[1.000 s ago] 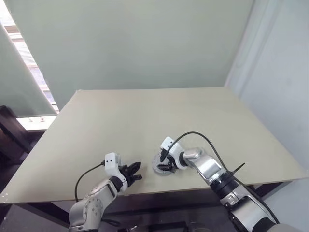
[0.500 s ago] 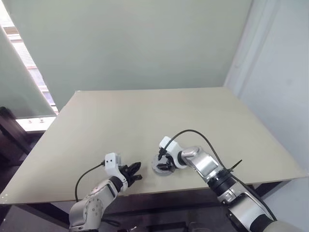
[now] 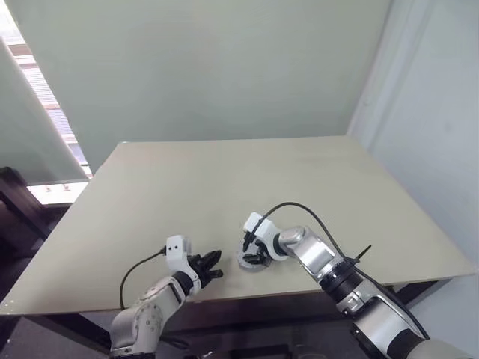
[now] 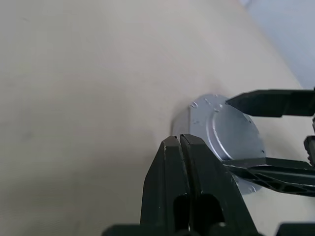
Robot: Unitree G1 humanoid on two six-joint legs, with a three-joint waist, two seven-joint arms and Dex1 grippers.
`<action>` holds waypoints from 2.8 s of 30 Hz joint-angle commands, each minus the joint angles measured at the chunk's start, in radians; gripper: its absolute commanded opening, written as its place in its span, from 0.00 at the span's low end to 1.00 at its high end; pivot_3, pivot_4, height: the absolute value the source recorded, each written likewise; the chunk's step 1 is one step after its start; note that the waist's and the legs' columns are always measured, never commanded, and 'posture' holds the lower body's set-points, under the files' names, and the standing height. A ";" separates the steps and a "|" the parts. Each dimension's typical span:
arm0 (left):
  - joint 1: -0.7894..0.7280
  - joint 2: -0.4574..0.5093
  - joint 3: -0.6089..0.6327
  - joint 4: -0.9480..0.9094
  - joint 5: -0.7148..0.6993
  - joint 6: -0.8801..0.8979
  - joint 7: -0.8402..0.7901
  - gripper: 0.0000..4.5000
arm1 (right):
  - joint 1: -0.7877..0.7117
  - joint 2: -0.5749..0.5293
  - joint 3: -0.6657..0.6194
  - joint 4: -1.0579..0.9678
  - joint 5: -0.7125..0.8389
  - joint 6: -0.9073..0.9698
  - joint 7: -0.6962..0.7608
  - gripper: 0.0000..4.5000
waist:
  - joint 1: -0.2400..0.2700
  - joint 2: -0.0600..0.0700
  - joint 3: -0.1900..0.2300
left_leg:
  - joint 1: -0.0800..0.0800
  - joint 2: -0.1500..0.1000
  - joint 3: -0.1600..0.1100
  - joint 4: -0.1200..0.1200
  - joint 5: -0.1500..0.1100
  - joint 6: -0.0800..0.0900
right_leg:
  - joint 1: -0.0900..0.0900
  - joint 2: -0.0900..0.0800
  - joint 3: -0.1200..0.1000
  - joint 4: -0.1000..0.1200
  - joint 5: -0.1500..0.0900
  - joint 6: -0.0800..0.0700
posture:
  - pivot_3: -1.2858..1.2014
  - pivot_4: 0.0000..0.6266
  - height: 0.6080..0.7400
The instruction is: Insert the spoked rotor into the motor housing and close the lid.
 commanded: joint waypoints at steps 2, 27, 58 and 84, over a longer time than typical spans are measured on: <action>-0.037 -0.009 -0.032 -0.033 0.007 -0.019 -0.008 0.00 | 0.024 -0.021 0.041 0.045 -0.032 0.019 0.008 0.73 | 0.000 0.000 0.000 | 0.000 0.000 0.000 0.000 0.000 0.000 | 0.000 0.000 0.000 0.000 0.000 0.000 | 0.52 0.00 1.00; -0.127 -0.036 -0.163 0.175 0.155 -0.082 -0.030 0.00 | 0.042 -0.055 0.045 -0.013 -0.027 -0.021 0.043 1.00 | 0.001 0.004 -0.002 | 0.000 0.000 -0.001 0.000 0.000 0.000 | 0.000 0.000 0.000 -0.001 0.000 0.000 | 0.52 0.00 1.00; -0.142 -0.054 -0.197 0.199 0.198 -0.064 -0.048 0.00 | -0.038 -0.031 -0.538 -0.078 0.349 0.353 -0.056 1.00 | 0.002 0.005 -0.001 | -0.002 -0.001 -0.001 0.000 0.000 0.000 | 0.000 0.000 0.000 -0.002 0.000 0.000 | 0.52 0.00 1.00; -0.120 -0.032 -0.177 0.138 0.198 -0.014 -0.045 0.00 | -0.067 0.076 -0.965 0.395 0.633 0.454 -0.198 1.00 | 0.000 0.007 -0.001 | -0.003 -0.001 -0.001 -0.002 0.002 0.004 | -0.001 0.000 0.000 -0.002 0.000 0.000 | 0.52 0.00 1.00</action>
